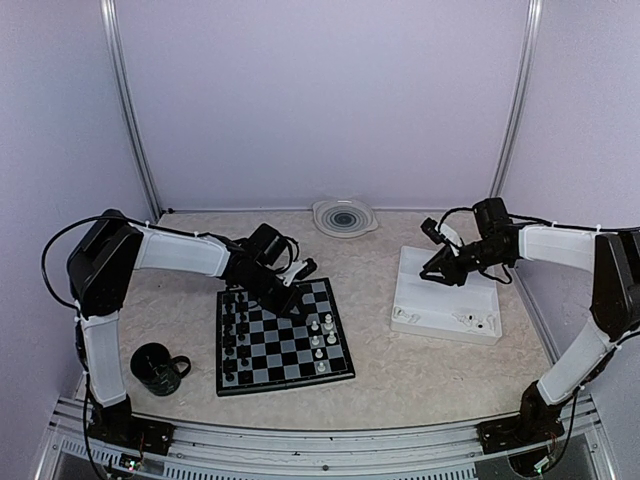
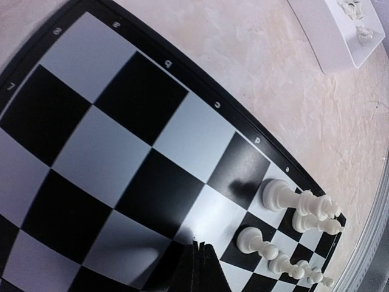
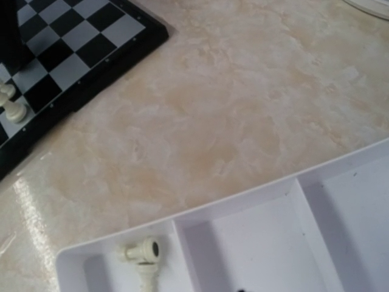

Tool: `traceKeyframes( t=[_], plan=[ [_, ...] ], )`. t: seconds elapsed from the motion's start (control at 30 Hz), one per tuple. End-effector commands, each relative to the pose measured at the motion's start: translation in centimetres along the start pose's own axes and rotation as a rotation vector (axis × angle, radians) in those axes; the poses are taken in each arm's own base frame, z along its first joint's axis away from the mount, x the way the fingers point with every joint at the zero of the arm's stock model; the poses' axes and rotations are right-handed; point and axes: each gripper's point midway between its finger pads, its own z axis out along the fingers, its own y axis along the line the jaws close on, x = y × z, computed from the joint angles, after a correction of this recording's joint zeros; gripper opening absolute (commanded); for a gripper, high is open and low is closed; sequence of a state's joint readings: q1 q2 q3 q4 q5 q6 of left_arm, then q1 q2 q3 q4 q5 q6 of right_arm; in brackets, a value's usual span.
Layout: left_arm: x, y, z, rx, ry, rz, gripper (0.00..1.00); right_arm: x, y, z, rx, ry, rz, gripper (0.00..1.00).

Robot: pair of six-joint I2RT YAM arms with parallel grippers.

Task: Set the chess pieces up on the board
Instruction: Adjust the pawn at d2, then pick up the chess pile from the storage box.

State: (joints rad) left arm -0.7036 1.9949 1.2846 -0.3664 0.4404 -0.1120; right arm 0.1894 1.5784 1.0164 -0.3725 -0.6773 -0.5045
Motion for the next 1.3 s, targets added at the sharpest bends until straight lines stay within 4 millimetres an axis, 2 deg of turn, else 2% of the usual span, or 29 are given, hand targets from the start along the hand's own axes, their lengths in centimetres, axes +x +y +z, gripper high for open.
traceKeyframes(
  t=[0.0, 0.2, 0.3, 0.47, 0.57, 0.63, 0.8, 0.97, 1.07, 1.17, 1.27],
  plan=[
    [-2.2, 0.3, -0.3, 0.001, -0.056, -0.009, 0.00, -0.3, -0.3, -0.1, -0.014, -0.005, 0.004, 0.29],
    [-3.2, 0.5, -1.1, -0.035, -0.097, -0.003, 0.00, -0.5, -0.3, -0.1, -0.021, 0.001, 0.007, 0.32],
    [-5.7, -0.3, -3.7, -0.091, -0.184, 0.030, 0.08, 0.6, -0.1, 0.5, -0.055, 0.067, 0.021, 0.33],
    [-11.1, -4.7, -10.2, -0.218, -0.400, 0.181, 0.34, 3.3, 1.0, 1.7, -0.123, 0.170, 0.055, 0.30],
    [-13.0, -7.1, -13.2, -0.247, -0.508, 0.241, 0.44, 3.4, 1.2, 1.1, -0.111, 0.187, 0.057, 0.29],
    [-13.7, -8.3, -14.1, -0.239, -0.554, 0.264, 0.46, 3.5, 1.0, 0.4, -0.071, 0.205, 0.033, 0.29],
    [-13.6, -8.7, -14.6, -0.228, -0.611, 0.290, 0.49, 5.6, 0.4, -2.0, 0.042, 0.326, -0.010, 0.27],
    [-12.1, -7.7, -13.6, -0.237, -0.590, 0.285, 0.49, 9.2, 0.2, -4.7, 0.117, 0.446, 0.025, 0.23],
    [-11.2, -7.2, -12.9, -0.241, -0.567, 0.278, 0.50, 10.7, -0.1, -6.4, 0.152, 0.478, 0.052, 0.22],
    [-10.9, -7.1, -12.4, -0.240, -0.545, 0.280, 0.49, 12.0, -0.1, -7.3, 0.183, 0.510, 0.056, 0.21],
    [-10.9, -7.3, -12.4, -0.231, -0.541, 0.282, 0.50, 12.7, -0.1, -7.2, 0.196, 0.524, 0.052, 0.21]
  ],
)
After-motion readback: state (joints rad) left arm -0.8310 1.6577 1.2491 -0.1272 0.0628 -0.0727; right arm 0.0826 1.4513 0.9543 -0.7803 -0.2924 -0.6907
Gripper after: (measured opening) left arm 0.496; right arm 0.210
